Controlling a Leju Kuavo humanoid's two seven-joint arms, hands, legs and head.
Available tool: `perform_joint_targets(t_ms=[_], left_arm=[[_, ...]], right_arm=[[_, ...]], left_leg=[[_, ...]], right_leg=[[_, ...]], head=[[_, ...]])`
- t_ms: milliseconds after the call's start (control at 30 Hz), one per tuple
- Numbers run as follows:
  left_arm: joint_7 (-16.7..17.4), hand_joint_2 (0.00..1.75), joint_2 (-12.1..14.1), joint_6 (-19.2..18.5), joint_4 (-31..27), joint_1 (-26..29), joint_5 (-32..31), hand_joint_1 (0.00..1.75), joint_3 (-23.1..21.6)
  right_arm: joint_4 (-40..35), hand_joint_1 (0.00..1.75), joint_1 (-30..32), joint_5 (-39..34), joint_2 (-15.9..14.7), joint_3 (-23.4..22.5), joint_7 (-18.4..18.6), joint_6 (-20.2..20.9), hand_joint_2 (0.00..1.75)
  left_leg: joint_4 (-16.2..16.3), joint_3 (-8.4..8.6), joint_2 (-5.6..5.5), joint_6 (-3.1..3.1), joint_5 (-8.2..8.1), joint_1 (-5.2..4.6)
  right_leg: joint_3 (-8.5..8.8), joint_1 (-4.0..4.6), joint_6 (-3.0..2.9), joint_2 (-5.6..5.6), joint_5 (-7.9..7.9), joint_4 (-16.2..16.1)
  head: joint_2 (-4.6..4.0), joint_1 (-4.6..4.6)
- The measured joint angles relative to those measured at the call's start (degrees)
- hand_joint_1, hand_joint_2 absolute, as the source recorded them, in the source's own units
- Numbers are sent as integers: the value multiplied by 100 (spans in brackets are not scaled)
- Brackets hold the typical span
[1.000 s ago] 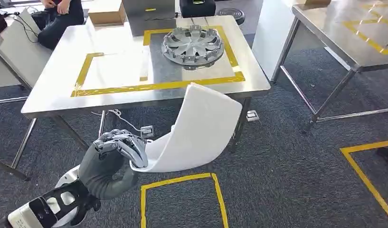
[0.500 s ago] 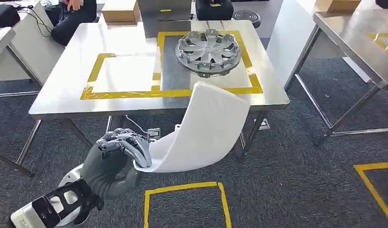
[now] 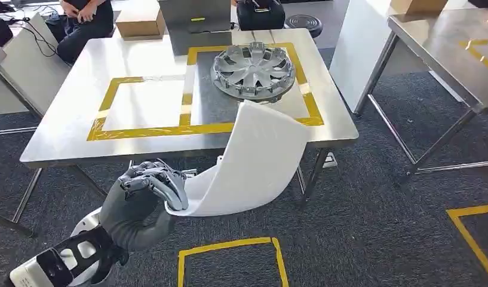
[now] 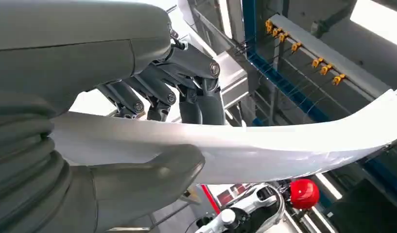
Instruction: Take the parts from the cabinet and place them on the table.
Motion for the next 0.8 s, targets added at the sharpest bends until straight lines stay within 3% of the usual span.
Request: perform_joint_targets(t_ms=[33, 67, 167, 200, 300, 333, 367, 400, 467, 533, 600, 667, 700, 800], left_arm=[[0, 175, 0, 2, -2, 1, 2, 175, -2], [-4, 175, 2, 11, -7, 8, 2, 175, 2], [-31, 175, 7, 42, -7, 14, 2, 175, 5], [-44, 175, 7, 48, -7, 13, 2, 175, 5], [-52, 175, 11, 52, 4, 28, 2, 175, 5], [-52, 175, 11, 50, 9, 32, 2, 175, 5], [-52, 175, 13, 50, 11, 33, 2, 175, 5], [-52, 175, 13, 50, 9, 33, 2, 175, 4], [-52, 175, 13, 50, 7, 33, 2, 175, 5], [-57, 175, 13, 50, 7, 36, 2, 175, 4], [-57, 175, 18, 50, 7, 42, 2, 175, 4], [-59, 175, 24, 50, 2, 41, 4, 175, 11], [-63, 175, 26, 50, -4, 27, 7, 175, 13], [-68, 175, 35, 50, 11, 50, 13, 175, 22]], right_arm=[[0, 0, -10, 0, 0, 0, -2, 0, 0], [0, 0, -3, 2, 0, 0, 0, 0, 0], [0, 0, -15, 0, -9, 0, -6, 0, 0], [0, 0, -23, 0, -7, 0, -11, 18, 0], [0, 0, -4, -20, -9, 0, -4, 24, 0], [0, 0, 8, -22, -9, 0, -2, 24, 0], [0, 0, 11, -24, -9, 0, -2, 24, 0], [0, 0, 11, -26, -9, 0, -2, 24, 0], [0, 0, 10, -26, -9, 0, -2, 24, 0], [0, 0, 0, -28, -13, 0, 0, 24, 0], [0, 0, 22, -28, -13, 0, 0, 24, 0], [0, 0, 24, -37, -13, 0, 4, 15, 0], [0, 0, 16, -37, -13, 0, 2, 15, 0], [0, 0, 13, -48, -13, -4, 6, 15, 0]], left_leg=[[19, 9, 6, 63, -86, -5], [-11, 18, 0, 105, 51, 3], [-50, 168, -16, 206, 25, 33], [-53, 192, -15, 239, 2, 33], [-53, 233, -25, 277, -76, 22], [-52, 261, -36, 275, -105, 22], [-52, 307, -49, 263, -140, 22], [-52, 364, -53, 250, -181, 22], [-54, 489, -50, 217, -268, 23], [-57, 494, -47, 147, -325, 9], [16, 530, -49, 68, -288, 10], [90, 557, -31, -8, -346, 12], [298, 468, -27, -32, -399, 7], [1420, -267, -27, -47, -842, 37]], right_leg=[[-24, 0, 38, -1, -23, -20], [15, 0, 82, -11, -22, 1], [1, -17, 180, 1, -54, 202], [-166, -21, 205, 5, -148, 489], [-931, -27, 253, 7, -658, 1619], [-1085, -28, 252, 8, -660, 1745], [-1095, -28, 241, 7, -486, 1591], [-985, -28, 228, 7, -198, 1235], [-582, -20, 158, 5, 469, 218], [-549, 36, 108, -3, 175, 41], [-516, 28, 19, 10, 345, -25], [-350, -12, -53, 11, 338, -67], [-297, -18, -86, 12, 312, -68], [-198, -17, -116, 14, 202, -65]], head=[[0, -7], [0, -7], [0, 0], [0, 15], [0, 35], [0, 37], [0, 39], [0, 44], [0, 52], [0, 57], [0, 57], [0, 52], [0, 30], [0, -7]])
